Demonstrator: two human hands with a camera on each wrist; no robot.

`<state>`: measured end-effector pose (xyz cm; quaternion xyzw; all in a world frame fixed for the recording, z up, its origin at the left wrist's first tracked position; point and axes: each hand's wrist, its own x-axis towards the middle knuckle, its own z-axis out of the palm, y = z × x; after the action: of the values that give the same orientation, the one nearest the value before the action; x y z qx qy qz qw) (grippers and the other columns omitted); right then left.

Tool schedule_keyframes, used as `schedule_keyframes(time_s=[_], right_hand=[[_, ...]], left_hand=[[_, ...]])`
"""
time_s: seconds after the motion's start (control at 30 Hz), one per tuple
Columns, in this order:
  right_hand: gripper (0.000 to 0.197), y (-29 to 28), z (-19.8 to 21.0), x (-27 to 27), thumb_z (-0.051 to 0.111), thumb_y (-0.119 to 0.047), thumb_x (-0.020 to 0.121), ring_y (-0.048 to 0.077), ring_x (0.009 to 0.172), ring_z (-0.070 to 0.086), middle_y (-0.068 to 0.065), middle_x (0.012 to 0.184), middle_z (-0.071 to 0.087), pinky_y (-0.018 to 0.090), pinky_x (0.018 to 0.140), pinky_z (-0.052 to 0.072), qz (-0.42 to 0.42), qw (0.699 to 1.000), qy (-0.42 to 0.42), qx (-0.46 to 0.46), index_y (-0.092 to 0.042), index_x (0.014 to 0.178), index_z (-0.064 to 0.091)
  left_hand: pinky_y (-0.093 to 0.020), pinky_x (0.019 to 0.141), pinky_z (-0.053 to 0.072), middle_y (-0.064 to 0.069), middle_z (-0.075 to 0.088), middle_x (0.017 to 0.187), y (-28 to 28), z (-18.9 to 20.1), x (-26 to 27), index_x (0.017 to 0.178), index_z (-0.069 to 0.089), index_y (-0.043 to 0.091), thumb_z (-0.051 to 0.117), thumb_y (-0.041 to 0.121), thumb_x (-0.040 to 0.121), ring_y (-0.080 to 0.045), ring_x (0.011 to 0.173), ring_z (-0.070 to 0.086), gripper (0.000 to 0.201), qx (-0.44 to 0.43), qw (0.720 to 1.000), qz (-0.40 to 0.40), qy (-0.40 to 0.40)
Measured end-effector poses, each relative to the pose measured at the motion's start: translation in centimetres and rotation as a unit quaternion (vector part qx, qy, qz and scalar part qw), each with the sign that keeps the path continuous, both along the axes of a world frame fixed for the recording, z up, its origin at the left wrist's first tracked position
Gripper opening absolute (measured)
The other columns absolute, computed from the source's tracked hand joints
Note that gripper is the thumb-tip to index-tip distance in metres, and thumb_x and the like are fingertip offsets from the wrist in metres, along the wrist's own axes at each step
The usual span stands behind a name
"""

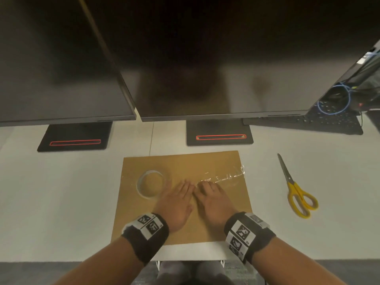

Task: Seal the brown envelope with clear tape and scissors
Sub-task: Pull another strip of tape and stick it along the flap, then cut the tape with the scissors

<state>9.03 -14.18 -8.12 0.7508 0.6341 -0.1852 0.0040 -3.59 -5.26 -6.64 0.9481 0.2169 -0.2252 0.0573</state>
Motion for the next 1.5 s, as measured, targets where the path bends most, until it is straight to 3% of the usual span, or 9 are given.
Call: schedule_keyframes(time_s=[0.2, 0.27, 0.37, 0.57, 1.0, 1.13, 1.23, 1.33, 1.5], right_hand=[[0.063, -0.8, -0.2, 0.5, 0.031, -0.039, 0.079, 0.029, 0.119, 0.053, 0.007, 0.129, 0.056, 0.056, 0.101, 0.037, -0.068, 0.996, -0.006, -0.057, -0.014, 0.132, 0.052], [0.068, -1.4, -0.4, 1.4, 0.028, -0.048, 0.087, 0.03, 0.139, 0.029, 0.011, 0.153, 0.028, 0.061, 0.109, 0.019, -0.098, 0.993, -0.005, -0.063, -0.014, 0.147, 0.027], [0.088, -2.3, -0.2, 3.4, 0.028, -0.068, 0.086, 0.026, 0.146, -0.008, 0.007, 0.157, -0.017, 0.058, 0.112, -0.004, -0.136, 0.985, 0.003, -0.109, -0.02, 0.149, -0.009], [0.106, -2.6, -0.4, 4.4, 0.033, -0.079, 0.076, 0.022, 0.145, -0.016, 0.004, 0.153, -0.029, 0.058, 0.113, -0.002, -0.17, 0.977, 0.017, -0.125, -0.02, 0.147, -0.018], [0.131, -1.8, -0.2, 6.2, 0.063, -0.075, 0.06, 0.024, 0.146, -0.01, 0.009, 0.157, -0.017, 0.052, 0.115, 0.001, -0.21, 0.971, 0.053, -0.106, -0.015, 0.149, -0.012], [0.084, -2.1, 0.5, 8.3, 0.055, -0.061, 0.078, 0.022, 0.143, 0.018, 0.006, 0.156, 0.015, 0.05, 0.116, 0.002, -0.205, 0.976, 0.055, -0.042, -0.02, 0.145, 0.024], [0.042, -3.5, 1.2, 10.6, 0.049, -0.04, 0.09, 0.023, 0.128, 0.043, 0.004, 0.144, 0.041, 0.045, 0.113, 0.026, -0.239, 0.968, 0.044, 0.064, -0.024, 0.129, 0.051], [0.041, -5.6, 1.7, 12.9, 0.053, -0.023, 0.088, 0.028, 0.114, 0.052, 0.008, 0.134, 0.048, 0.043, 0.096, 0.044, -0.336, 0.935, -0.003, 0.116, -0.018, 0.129, 0.053], [0.045, -9.6, 1.4, 15.9, 0.05, -0.026, 0.089, 0.028, 0.114, 0.047, 0.008, 0.131, 0.044, 0.042, 0.092, 0.045, -0.425, 0.904, -0.036, 0.004, -0.017, 0.133, 0.046]], left_hand=[[-0.046, 0.11, -0.019, -0.008, -0.022, 0.155, -0.8, -0.8, -0.1, 0.138, -0.026, 0.01, 0.0, 0.056, 0.088, -0.022, 0.147, -0.013, 0.072, 0.019, 0.999, -0.007, 0.036], [-0.045, 0.108, -0.02, -0.008, -0.026, 0.151, -0.9, -0.7, 0.1, 0.143, -0.022, 0.008, 0.006, 0.058, 0.092, -0.024, 0.146, -0.013, 0.076, 0.021, 0.999, -0.008, 0.048], [-0.045, 0.108, -0.02, -0.011, -0.024, 0.153, -1.1, -0.4, 0.3, 0.14, -0.024, 0.007, 0.002, 0.059, 0.086, -0.027, 0.146, -0.013, 0.079, 0.021, 0.998, -0.005, 0.064], [-0.047, 0.113, -0.015, -0.016, -0.021, 0.156, -1.4, -0.2, 0.9, 0.146, -0.018, 0.003, 0.014, 0.057, 0.097, -0.028, 0.146, -0.014, 0.08, 0.026, 0.995, 0.005, 0.098], [-0.049, 0.115, -0.011, -0.019, -0.018, 0.156, -1.7, 0.2, 1.7, 0.147, -0.015, 0.001, 0.018, 0.055, 0.098, -0.031, 0.146, -0.012, 0.08, 0.035, 0.993, 0.011, 0.11], [-0.049, 0.117, -0.008, -0.022, -0.007, 0.157, -1.8, 1.1, 2.7, 0.149, -0.004, 0.0, 0.024, 0.054, 0.097, -0.033, 0.147, -0.003, 0.081, 0.047, 0.992, 0.0, 0.118], [-0.053, 0.117, -0.002, -0.019, 0.019, 0.153, -1.4, 2.1, 4.3, 0.147, 0.016, 0.006, 0.04, 0.049, 0.091, -0.032, 0.14, 0.023, 0.075, 0.038, 0.995, 0.016, 0.092], [-0.054, 0.114, 0.007, -0.013, 0.029, 0.146, -0.9, 2.2, 5.9, 0.146, 0.017, 0.019, 0.045, 0.043, 0.088, -0.031, 0.131, 0.036, 0.069, 0.025, 0.997, 0.069, 0.039], [-0.053, 0.115, 0.008, -0.011, -0.002, 0.159, -1.5, 0.8, 8.0, 0.149, 0.01, 0.029, 0.037, 0.036, 0.095, -0.03, 0.145, 0.007, 0.06, -0.016, 0.999, 0.05, -0.006]])
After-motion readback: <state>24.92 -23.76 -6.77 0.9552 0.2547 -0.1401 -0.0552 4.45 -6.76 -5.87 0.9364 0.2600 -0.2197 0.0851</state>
